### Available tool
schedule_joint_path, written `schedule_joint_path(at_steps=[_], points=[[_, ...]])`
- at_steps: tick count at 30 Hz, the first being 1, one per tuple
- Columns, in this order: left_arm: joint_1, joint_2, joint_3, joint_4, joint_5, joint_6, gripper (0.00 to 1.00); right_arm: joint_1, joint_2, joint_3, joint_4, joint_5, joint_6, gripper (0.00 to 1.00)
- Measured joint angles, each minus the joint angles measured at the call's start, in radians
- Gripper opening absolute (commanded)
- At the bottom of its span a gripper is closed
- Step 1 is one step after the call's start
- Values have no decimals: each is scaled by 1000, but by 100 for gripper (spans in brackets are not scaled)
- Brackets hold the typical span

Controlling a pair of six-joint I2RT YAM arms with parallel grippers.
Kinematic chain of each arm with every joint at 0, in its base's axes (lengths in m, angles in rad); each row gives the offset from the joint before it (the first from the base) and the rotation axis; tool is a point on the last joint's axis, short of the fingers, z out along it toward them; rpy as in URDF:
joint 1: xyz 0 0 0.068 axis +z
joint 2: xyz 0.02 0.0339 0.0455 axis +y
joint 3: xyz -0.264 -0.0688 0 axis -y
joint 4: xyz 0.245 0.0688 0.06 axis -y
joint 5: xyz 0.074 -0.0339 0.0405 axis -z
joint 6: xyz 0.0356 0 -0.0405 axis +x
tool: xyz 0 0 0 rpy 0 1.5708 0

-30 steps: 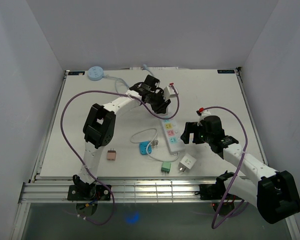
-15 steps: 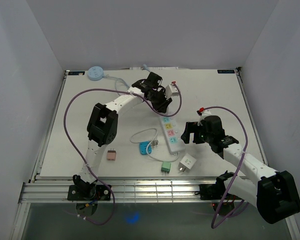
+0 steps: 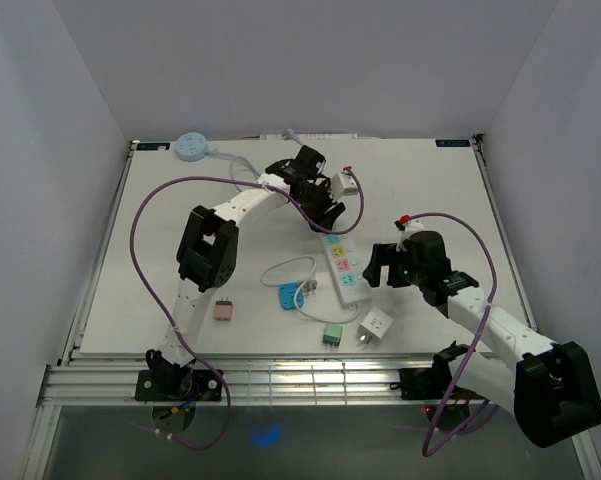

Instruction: Insert the plug

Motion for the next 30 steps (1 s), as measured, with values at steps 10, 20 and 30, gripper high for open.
schedule_joint_path(at_steps=[10, 20, 30], points=[[0, -66, -84, 29, -37, -23, 98, -3, 0, 0, 0, -3, 0, 95], [0, -325, -311, 113, -189, -167, 98, -3, -9, -6, 2, -6, 0, 93], [0, -670, -618, 245, -389, -470, 98, -5, -14, -14, 2, -6, 1, 93]])
